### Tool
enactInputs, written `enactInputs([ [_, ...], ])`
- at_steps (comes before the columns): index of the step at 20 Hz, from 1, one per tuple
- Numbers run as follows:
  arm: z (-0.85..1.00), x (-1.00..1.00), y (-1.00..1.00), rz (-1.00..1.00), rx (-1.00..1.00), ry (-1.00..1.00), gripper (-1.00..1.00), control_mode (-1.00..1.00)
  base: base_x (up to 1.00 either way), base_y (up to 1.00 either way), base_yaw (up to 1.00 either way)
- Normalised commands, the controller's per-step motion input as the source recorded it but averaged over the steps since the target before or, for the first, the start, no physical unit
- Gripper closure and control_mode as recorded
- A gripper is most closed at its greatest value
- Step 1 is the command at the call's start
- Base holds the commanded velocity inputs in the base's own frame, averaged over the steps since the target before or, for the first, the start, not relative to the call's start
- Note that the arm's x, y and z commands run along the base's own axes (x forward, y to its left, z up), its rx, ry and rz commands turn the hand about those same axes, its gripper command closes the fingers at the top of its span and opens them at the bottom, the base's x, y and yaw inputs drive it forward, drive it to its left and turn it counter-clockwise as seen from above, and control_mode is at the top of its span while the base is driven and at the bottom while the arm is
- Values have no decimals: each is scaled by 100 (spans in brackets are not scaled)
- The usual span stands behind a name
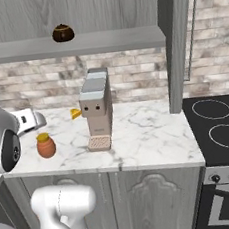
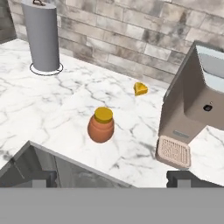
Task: Pick the yogurt and honey bottle from the counter and place them in the cabinets closest to them.
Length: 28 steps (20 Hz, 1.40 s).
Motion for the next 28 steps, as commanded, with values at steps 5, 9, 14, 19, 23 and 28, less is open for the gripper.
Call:
enactInputs([
  [5, -35, 25, 16, 1, 8, 3, -100, -100, 0, 0, 0],
  [9, -37, 28, 17, 0, 5, 3, -100, -100, 0, 0, 0],
  [14, -33, 35, 21, 0, 1, 9, -100, -100, 0, 0, 0],
  [19, -17, 43, 23, 0, -1, 18, -100, -100, 0, 0, 0],
  [23, -10, 39, 17, 0, 0, 15, -100, -100, 0, 0, 0],
  [28, -8, 37, 18, 0, 0, 10, -100, -100, 0, 0, 0],
])
